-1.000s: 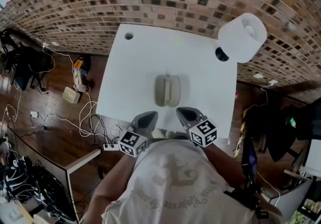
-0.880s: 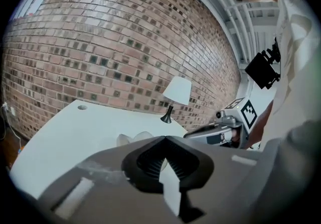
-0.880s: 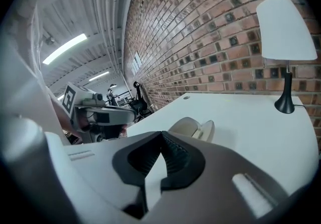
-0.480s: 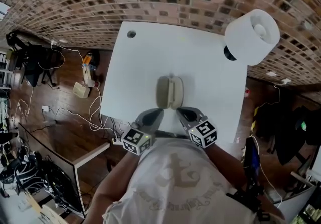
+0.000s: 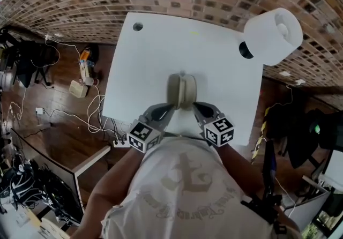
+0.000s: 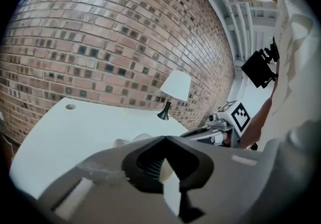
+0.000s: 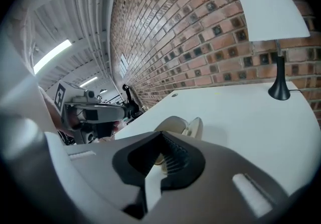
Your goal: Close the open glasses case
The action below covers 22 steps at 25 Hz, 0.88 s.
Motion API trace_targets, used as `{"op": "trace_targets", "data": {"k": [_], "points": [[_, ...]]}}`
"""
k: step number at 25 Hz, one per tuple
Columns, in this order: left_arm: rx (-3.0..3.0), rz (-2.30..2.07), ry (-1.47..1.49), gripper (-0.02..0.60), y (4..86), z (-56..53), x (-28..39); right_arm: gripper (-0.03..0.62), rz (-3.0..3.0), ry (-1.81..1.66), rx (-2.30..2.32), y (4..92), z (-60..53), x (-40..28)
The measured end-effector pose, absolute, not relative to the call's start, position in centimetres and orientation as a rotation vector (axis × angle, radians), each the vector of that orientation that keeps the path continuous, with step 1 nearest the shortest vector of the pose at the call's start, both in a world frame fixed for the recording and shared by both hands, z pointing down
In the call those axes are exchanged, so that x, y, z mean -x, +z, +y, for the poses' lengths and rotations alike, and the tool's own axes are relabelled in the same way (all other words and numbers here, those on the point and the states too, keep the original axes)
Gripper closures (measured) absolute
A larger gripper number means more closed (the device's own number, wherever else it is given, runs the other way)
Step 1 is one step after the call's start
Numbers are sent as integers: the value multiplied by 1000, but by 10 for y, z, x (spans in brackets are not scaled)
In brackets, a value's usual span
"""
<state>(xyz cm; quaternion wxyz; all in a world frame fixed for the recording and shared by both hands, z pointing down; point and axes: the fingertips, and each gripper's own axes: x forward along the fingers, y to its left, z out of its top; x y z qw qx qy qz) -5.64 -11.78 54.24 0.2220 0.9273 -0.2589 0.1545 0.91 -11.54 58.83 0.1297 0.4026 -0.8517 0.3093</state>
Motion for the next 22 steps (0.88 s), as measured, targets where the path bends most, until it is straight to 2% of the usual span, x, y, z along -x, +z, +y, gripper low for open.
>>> {"op": "trace_targets", "data": {"k": [7, 14, 17, 20, 22], "points": [[-2551, -626, 410, 577, 551, -113, 67, 586, -2323, 889, -1317, 605, -124, -27], [-2541, -664, 380, 577, 549, -122, 96, 581, -2231, 1110, -1489, 625, -144, -48], [-2532, -684, 378, 577, 550, -123, 109, 506, -2199, 1239, -1494, 638, -148, -47], [-2517, -707, 376, 577, 553, -123, 120, 478, -2159, 1315, -1508, 651, -146, -48], [-2511, -715, 377, 577, 553, -125, 124, 435, -2138, 1387, -1486, 660, -144, -44]]}}
